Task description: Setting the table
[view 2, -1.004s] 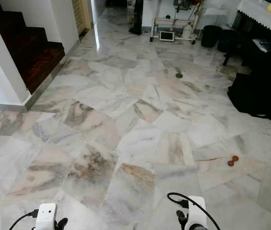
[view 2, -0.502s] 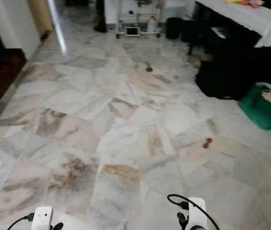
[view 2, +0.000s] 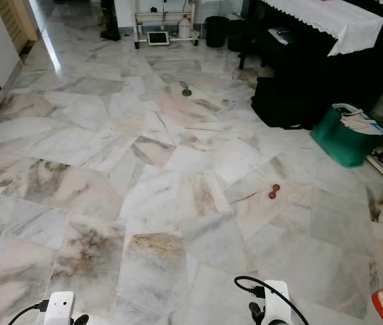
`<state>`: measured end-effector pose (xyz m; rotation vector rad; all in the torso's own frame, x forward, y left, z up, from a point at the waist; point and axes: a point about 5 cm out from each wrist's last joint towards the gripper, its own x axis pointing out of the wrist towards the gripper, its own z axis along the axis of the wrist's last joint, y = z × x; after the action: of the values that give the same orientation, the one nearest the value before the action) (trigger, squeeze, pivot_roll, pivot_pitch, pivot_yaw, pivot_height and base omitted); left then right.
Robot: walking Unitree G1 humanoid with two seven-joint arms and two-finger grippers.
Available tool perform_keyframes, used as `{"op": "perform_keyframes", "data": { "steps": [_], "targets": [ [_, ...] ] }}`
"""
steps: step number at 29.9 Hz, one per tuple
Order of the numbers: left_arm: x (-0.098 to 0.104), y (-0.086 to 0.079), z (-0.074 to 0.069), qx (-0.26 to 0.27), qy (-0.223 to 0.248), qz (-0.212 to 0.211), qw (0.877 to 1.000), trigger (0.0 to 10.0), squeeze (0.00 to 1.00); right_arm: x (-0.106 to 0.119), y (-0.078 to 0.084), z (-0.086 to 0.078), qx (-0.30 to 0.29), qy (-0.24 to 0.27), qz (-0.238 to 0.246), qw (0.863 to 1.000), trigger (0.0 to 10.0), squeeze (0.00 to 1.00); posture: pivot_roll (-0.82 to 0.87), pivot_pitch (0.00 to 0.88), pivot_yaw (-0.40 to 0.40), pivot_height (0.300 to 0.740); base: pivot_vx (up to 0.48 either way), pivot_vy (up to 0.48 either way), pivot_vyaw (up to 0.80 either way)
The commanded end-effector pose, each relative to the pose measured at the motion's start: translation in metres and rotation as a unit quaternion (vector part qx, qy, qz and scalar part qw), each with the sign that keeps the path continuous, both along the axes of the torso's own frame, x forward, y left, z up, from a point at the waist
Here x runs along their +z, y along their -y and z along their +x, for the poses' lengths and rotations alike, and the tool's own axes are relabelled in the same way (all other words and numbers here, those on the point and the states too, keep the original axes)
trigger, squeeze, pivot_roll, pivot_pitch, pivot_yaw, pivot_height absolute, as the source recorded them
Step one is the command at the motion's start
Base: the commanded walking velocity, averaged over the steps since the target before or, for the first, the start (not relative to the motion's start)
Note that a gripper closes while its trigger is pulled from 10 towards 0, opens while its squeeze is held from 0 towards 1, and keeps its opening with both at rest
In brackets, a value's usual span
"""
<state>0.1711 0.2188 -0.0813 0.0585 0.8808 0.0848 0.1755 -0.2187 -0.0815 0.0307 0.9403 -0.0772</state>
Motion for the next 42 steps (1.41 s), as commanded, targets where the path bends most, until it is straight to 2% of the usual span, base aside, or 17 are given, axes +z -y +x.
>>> {"op": "perform_keyframes", "data": {
  "steps": [1,9,20,42],
  "targets": [
    [-0.003,-0.002,-0.005,-0.003,-0.017,0.003,1.000,10.0,0.00,-0.001,0.000,-0.002,-0.001,-0.005,0.000,1.000,10.0,0.00,-0.01,0.000,0.004,0.707,0.000,0.000,-0.73],
    [0.001,-0.005,0.002,0.002,-0.001,0.002,1.000,10.0,0.00,0.000,0.001,0.001,-0.006,-0.002,-0.001,1.000,10.0,0.00,-0.01,0.000,0.003,0.707,0.000,0.000,-0.72],
    [0.006,0.002,0.013,-0.005,0.019,-0.001,1.000,10.0,0.00,0.001,0.000,0.003,-0.004,0.001,0.000,1.000,10.0,0.00,-0.01,0.000,0.001,0.707,0.000,0.000,-0.72],
    [0.005,0.004,0.013,-0.001,0.018,-0.003,1.000,10.0,0.00,0.002,0.000,0.004,-0.001,0.001,0.000,1.000,10.0,0.00,0.00,0.000,-0.005,0.707,0.000,0.000,-0.72]
  ]
}}
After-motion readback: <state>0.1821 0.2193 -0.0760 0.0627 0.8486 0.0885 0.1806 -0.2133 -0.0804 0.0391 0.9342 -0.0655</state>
